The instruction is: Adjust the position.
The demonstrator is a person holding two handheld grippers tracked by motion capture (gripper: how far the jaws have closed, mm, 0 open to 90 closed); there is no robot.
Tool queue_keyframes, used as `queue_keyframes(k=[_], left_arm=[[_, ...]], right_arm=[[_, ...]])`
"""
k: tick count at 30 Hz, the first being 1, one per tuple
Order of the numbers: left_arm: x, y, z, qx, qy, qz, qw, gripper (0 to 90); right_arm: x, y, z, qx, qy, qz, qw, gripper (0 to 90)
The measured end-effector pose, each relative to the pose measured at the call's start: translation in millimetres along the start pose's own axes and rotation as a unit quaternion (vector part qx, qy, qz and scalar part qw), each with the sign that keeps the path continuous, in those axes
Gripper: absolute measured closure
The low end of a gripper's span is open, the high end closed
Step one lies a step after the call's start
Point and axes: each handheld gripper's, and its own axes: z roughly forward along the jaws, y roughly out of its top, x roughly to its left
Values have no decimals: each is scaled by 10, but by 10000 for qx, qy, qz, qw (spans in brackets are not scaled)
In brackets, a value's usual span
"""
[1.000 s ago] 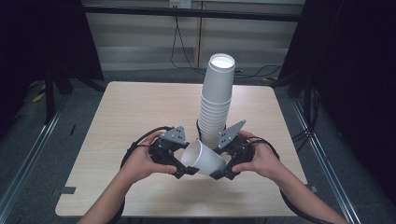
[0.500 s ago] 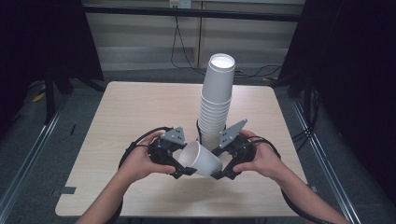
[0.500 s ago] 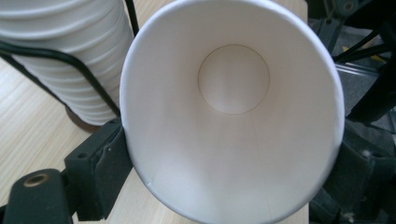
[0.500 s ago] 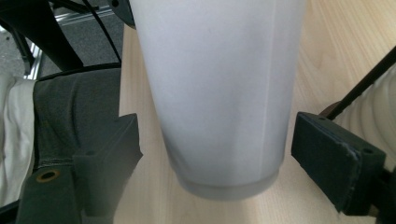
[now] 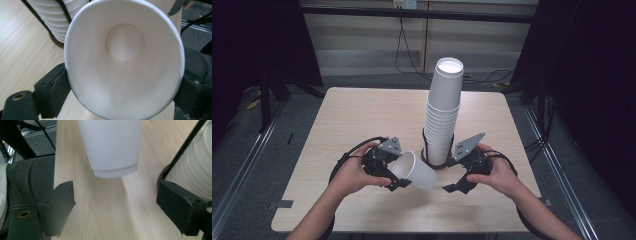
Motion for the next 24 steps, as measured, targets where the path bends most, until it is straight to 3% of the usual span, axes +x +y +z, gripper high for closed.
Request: queue_keyframes(k=[7,14,24], left_arm=[[39,-46,-44,101,114,-110,9998,121],[80,-60,-98,223,168,-179,9995,120],[136,-95,-145,409,211,-275,9986,119]], right_arm=[[-20,-179,81,18,-213,88,9997,142],[-49,-412,210,-127,-371,422,9983,144],[-101,-686,298,17,-730,526,9959,142]])
